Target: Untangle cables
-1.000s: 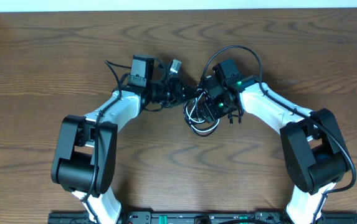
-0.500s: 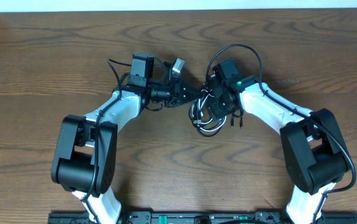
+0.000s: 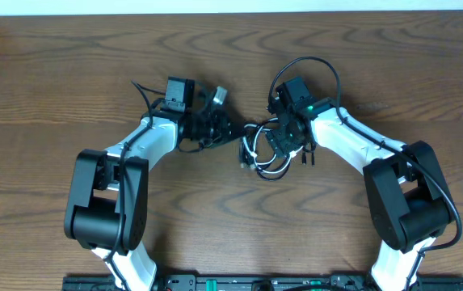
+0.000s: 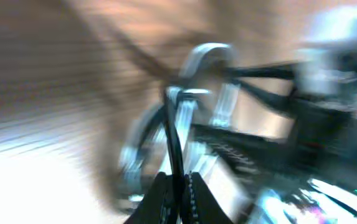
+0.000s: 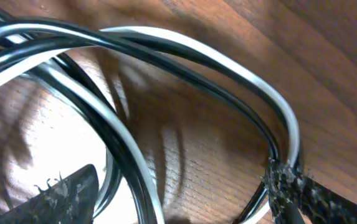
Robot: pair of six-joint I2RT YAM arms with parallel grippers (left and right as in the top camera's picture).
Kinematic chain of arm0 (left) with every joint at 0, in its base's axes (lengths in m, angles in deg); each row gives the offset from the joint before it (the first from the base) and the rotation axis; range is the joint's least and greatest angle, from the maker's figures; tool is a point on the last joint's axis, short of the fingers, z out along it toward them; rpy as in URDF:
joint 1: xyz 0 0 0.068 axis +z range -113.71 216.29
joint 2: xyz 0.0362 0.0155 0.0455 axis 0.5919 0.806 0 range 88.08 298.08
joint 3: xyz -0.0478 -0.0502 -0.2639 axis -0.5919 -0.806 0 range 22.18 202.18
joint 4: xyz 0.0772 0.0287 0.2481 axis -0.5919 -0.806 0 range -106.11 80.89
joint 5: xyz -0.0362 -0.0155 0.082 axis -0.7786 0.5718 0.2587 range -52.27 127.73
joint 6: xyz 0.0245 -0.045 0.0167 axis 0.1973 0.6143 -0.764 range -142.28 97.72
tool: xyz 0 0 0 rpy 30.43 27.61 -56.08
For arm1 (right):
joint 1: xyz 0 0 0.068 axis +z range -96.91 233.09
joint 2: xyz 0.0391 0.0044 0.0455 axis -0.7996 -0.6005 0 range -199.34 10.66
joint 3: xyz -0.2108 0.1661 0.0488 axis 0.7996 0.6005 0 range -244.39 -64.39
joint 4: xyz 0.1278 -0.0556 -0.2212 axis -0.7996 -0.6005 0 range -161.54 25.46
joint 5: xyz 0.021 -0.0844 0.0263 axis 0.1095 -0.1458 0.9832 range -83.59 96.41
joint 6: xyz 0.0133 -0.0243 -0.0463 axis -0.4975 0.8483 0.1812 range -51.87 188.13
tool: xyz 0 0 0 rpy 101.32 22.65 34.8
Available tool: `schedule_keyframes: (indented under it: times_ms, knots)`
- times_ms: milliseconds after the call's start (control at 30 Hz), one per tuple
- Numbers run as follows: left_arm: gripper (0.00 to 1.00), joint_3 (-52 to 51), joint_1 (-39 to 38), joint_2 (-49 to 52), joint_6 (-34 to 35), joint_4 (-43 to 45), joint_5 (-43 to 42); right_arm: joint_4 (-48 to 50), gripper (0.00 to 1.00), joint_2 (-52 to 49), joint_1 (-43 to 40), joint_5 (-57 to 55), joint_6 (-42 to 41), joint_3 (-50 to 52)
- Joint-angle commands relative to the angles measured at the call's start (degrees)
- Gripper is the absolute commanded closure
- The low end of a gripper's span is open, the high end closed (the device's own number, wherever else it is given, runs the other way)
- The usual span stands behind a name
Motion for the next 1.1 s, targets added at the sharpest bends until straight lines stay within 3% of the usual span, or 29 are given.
schedule_keyframes:
  times_ms: [0, 533, 700, 767, 867, 967, 1067]
  knots:
    - [0.92, -0.2, 0.24, 0.76, -4.92, -4.35, 18.27, 0.17, 0.18, -0.59, 0.33, -0.07, -0.15, -0.22]
    - [0.91, -0.2, 0.2, 0.79, -10.6, -14.36, 31.91, 1.38, 0.18, -0.59, 0.35, 4.22, -0.17, -0.22]
    - [0.83, 1.49, 0.39, 0.76, -11.43, -18.95, 31.67, 1.84, 0.17, -0.59, 0.33, 7.04, -0.17, -0.22]
    - [0.74, 3.54, 0.39, 0.76, -11.41, -21.9, 31.23, 2.16, 0.18, -0.59, 0.35, 8.33, -0.17, -0.22]
    - [0.67, 7.04, 0.33, 0.76, -11.43, -26.95, 31.26, 2.54, 0.23, -0.59, 0.33, 9.14, -0.17, -0.22]
    - [0.63, 8.92, 0.33, 0.76, -11.41, -29.68, 31.21, 3.89, 0.42, -0.57, 0.33, 10.16, -1.64, -0.24]
    - [0.61, 8.92, -0.31, 0.79, -11.41, -29.59, 29.88, 5.86, 0.51, -0.48, 0.07, 17.64, -2.95, -0.24]
